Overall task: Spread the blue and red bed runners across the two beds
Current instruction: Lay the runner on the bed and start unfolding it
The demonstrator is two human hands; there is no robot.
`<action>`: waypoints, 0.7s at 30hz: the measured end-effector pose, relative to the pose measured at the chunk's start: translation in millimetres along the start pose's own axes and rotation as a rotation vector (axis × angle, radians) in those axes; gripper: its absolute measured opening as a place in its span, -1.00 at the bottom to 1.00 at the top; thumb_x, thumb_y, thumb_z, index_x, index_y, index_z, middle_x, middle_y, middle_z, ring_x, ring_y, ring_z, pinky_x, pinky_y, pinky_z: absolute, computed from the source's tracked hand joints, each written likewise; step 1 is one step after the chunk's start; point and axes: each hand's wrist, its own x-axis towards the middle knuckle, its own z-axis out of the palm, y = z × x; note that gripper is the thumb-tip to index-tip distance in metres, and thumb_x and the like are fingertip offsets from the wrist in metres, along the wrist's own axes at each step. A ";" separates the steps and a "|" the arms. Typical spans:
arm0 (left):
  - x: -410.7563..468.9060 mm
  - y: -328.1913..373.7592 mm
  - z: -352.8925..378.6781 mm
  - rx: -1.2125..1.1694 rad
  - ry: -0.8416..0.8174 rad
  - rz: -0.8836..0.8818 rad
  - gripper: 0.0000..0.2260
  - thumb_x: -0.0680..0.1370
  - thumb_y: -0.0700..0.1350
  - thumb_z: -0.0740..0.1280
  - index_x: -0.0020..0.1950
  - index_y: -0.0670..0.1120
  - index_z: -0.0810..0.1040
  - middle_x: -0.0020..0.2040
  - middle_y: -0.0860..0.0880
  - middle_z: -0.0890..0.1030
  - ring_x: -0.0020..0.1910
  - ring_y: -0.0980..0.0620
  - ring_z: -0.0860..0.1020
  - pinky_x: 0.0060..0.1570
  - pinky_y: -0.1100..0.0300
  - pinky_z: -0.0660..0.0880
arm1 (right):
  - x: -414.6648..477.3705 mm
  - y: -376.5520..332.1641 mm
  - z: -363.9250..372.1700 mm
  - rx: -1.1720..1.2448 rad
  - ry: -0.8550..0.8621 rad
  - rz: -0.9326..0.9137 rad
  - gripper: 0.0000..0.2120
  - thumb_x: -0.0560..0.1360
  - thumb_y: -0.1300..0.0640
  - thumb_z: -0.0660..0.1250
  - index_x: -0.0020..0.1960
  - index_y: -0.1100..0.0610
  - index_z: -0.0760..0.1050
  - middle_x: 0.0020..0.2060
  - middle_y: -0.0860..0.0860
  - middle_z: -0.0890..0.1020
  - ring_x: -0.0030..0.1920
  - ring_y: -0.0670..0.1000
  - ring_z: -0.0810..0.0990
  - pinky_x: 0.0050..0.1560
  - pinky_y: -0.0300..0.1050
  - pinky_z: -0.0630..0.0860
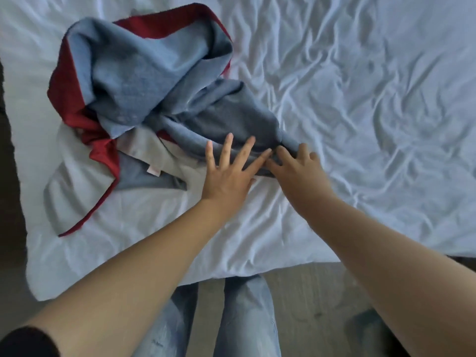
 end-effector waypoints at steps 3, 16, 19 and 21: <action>23.8 46.3 -15.3 0.029 -0.043 0.064 -0.21 0.62 0.02 0.34 0.65 0.27 -0.14 0.70 0.01 -0.13 0.63 -0.35 -0.06 0.45 -0.52 -0.15 | -34.0 49.5 1.5 -0.092 -0.116 0.059 -0.53 0.39 0.25 0.15 0.20 -0.02 0.61 -0.10 -0.02 0.57 -0.20 0.13 0.49 -0.28 -0.04 0.36; 139.2 219.6 -88.8 0.010 -0.015 0.317 -0.16 0.67 -0.12 0.24 0.58 0.25 -0.39 0.59 0.04 -0.49 0.62 -0.32 -0.23 0.47 -0.47 -0.22 | -155.2 289.0 -36.1 -0.366 -0.472 0.719 -0.59 0.53 0.22 0.25 0.37 0.07 0.45 0.26 0.02 0.45 0.11 0.18 0.46 0.02 -0.02 0.44; 153.4 235.3 -77.4 -0.025 -0.038 0.339 -0.34 0.73 0.05 0.11 0.59 0.28 -0.34 0.63 0.07 -0.41 0.63 -0.32 -0.22 0.46 -0.47 -0.23 | -166.7 286.2 -25.0 -0.234 -0.523 0.774 -0.38 0.58 0.13 0.28 0.58 0.02 0.14 0.57 0.12 0.17 0.35 0.27 0.37 0.31 0.17 0.39; 154.4 236.3 -66.8 -0.024 -0.088 0.352 -0.41 0.73 0.13 0.03 0.58 0.30 -0.34 0.63 0.08 -0.41 0.62 -0.31 -0.27 0.46 -0.46 -0.25 | -166.4 264.4 -10.1 -0.113 -0.571 0.714 -0.25 0.61 0.08 0.25 0.65 -0.05 -0.11 0.64 0.14 -0.01 0.51 0.37 0.18 0.47 0.41 0.15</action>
